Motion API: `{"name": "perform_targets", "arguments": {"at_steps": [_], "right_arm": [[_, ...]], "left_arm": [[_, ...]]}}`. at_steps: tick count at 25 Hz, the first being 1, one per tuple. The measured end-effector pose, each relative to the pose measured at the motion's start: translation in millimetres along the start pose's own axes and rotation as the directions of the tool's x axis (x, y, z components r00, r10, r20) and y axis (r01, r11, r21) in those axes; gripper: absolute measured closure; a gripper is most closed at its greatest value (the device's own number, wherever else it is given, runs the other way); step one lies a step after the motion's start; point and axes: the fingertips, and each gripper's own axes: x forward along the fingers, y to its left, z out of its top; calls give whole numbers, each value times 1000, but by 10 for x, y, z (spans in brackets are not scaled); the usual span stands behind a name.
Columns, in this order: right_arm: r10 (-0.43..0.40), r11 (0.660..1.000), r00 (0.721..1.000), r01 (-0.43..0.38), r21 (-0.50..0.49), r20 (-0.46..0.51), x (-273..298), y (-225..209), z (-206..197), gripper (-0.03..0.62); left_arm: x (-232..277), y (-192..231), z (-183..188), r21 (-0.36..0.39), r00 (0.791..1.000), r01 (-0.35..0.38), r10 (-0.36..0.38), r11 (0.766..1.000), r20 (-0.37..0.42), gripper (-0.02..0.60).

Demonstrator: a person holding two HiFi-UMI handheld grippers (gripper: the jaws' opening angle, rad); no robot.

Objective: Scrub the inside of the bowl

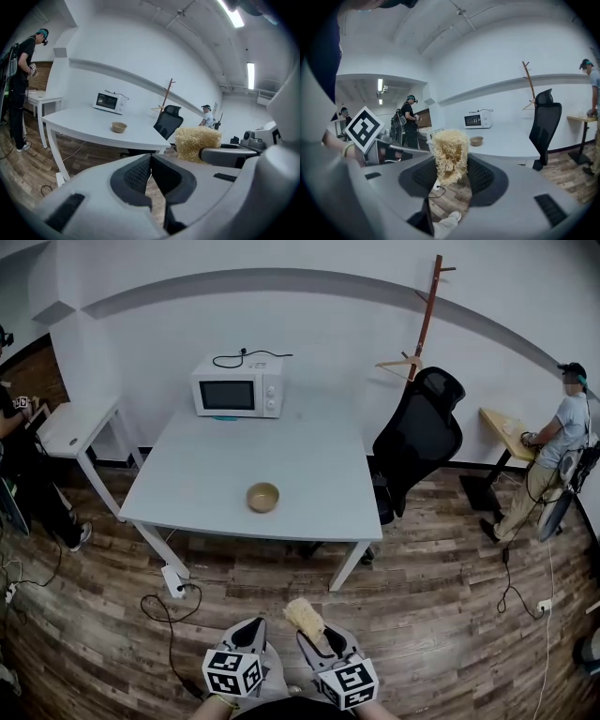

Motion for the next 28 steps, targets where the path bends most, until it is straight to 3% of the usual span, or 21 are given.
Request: {"name": "perform_targets", "arguments": {"at_steps": [28], "right_arm": [[-16, 999, 1000, 15, -42, -27, 1965, -274, 871, 418]], "left_arm": [[1015, 1598, 1136, -26, 1000, 1, -2, 1000, -26, 563]]}}
